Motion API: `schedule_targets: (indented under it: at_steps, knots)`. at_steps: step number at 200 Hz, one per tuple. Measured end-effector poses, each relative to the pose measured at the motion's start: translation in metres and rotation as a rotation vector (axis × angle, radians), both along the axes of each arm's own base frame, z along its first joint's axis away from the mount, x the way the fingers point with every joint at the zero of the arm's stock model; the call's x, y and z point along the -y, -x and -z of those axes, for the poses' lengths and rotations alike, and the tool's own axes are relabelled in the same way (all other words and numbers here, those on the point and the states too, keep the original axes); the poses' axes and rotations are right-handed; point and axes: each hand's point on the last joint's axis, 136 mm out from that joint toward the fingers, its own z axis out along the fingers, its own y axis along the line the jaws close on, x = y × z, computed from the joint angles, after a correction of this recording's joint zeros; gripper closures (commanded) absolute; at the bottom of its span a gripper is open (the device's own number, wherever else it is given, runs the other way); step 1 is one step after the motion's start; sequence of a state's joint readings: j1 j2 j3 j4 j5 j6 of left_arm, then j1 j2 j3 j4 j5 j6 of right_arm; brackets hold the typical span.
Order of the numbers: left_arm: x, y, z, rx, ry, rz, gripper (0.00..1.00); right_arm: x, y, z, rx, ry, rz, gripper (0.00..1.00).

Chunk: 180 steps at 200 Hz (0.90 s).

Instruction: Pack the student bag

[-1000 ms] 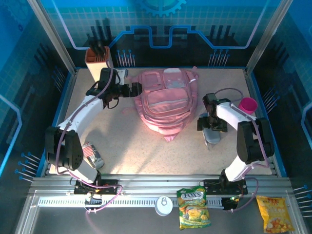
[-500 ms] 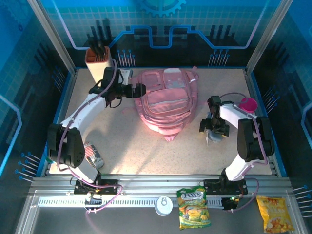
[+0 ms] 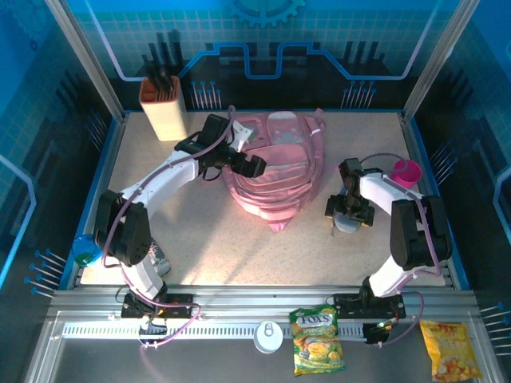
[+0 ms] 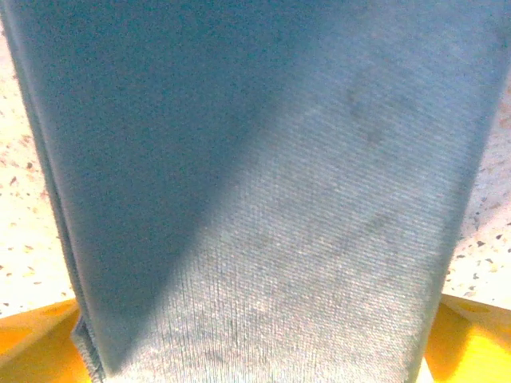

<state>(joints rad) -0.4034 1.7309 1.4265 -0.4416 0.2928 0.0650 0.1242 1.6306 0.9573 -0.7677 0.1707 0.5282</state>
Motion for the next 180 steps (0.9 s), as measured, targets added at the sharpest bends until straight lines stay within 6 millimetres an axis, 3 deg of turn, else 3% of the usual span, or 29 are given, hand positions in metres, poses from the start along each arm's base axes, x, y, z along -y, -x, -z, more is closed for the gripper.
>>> schedule_targets:
  at_steps: [55, 108, 140, 180]
  knots:
    - [0.016, 0.007, 0.013, 0.006, -0.074, 0.1, 0.13, -0.001, -0.002, 0.002, 0.02, -0.01, 0.034, 0.23]
    - [0.047, 0.017, 0.032, 0.028, -0.197, 0.249, 0.28, 0.002, -0.004, -0.016, 0.096, -0.003, 0.035, 0.24]
    - [0.06, 0.017, 0.053, 0.047, -0.31, 0.319, 0.38, 0.001, -0.011, -0.034, 0.173, -0.014, 0.036, 0.25]
    - [0.072, 0.008, 0.076, 0.087, -0.447, 0.36, 0.51, 0.0, -0.014, -0.042, 0.211, -0.022, 0.047, 0.25]
